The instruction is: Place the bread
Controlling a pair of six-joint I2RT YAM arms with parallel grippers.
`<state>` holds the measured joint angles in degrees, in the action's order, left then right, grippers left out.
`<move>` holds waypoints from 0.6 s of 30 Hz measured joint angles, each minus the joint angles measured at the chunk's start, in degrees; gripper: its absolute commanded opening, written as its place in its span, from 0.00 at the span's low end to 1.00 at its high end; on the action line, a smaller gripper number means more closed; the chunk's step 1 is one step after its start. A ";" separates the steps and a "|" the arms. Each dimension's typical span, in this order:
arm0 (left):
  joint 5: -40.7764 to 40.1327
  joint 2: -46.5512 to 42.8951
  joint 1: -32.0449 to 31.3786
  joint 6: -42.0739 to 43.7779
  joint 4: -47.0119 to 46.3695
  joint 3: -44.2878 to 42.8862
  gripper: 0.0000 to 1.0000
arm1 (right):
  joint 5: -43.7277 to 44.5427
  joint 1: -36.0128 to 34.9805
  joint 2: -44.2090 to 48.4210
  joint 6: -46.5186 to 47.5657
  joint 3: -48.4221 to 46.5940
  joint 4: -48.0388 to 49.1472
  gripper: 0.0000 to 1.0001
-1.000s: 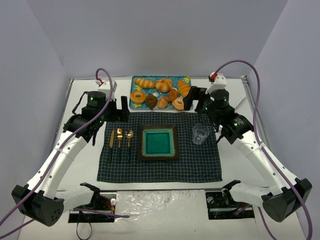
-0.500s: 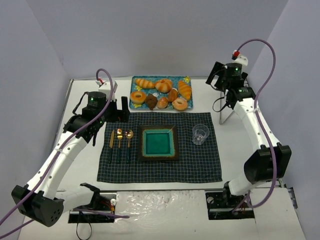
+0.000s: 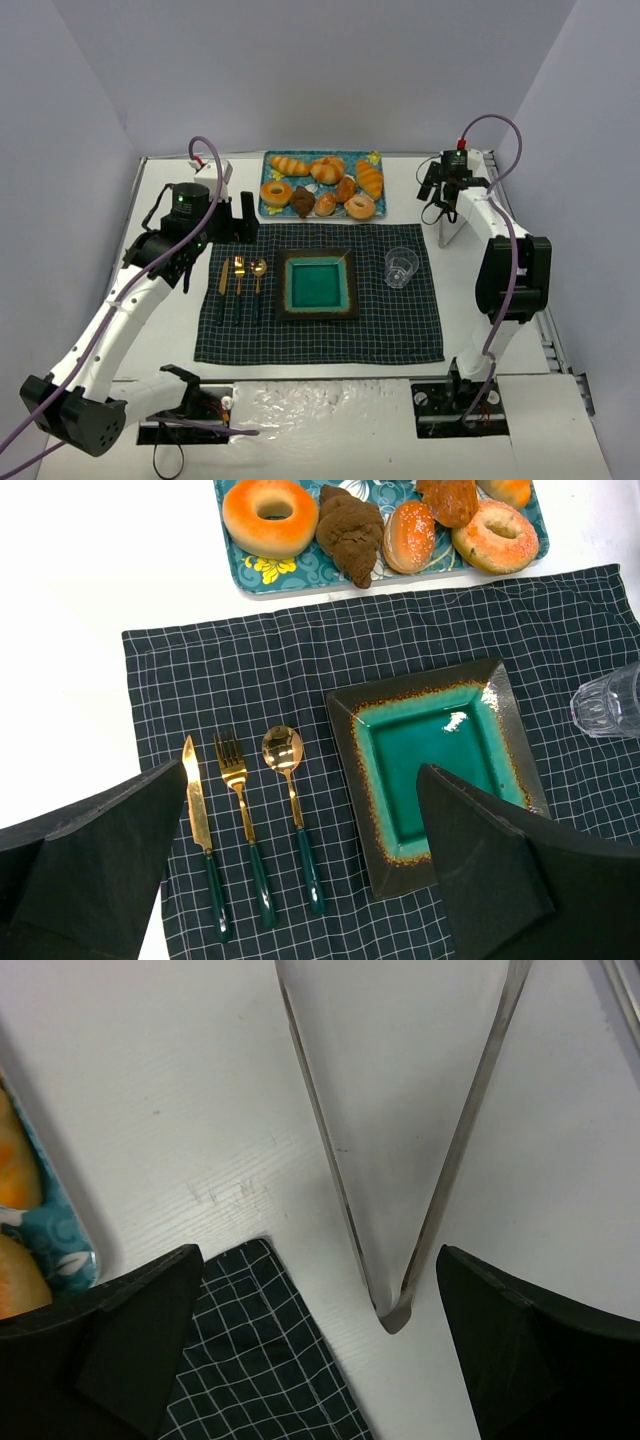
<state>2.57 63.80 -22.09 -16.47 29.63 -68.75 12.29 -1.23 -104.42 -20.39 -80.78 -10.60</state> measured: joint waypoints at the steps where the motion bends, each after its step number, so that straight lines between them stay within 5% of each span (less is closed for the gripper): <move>1: 0.00 -0.05 0.00 0.00 0.02 0.00 0.97 | 0.07 0.11 -0.92 0.13 0.39 0.23 1.00; 18: 0.20 -0.16 -0.04 -0.02 0.00 0.00 0.97 | -0.81 4.94 -3.28 5.54 4.24 2.70 1.00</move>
<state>2.76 63.64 -22.13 -16.49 29.63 -68.75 11.48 3.71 -107.70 -14.85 -76.54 -7.90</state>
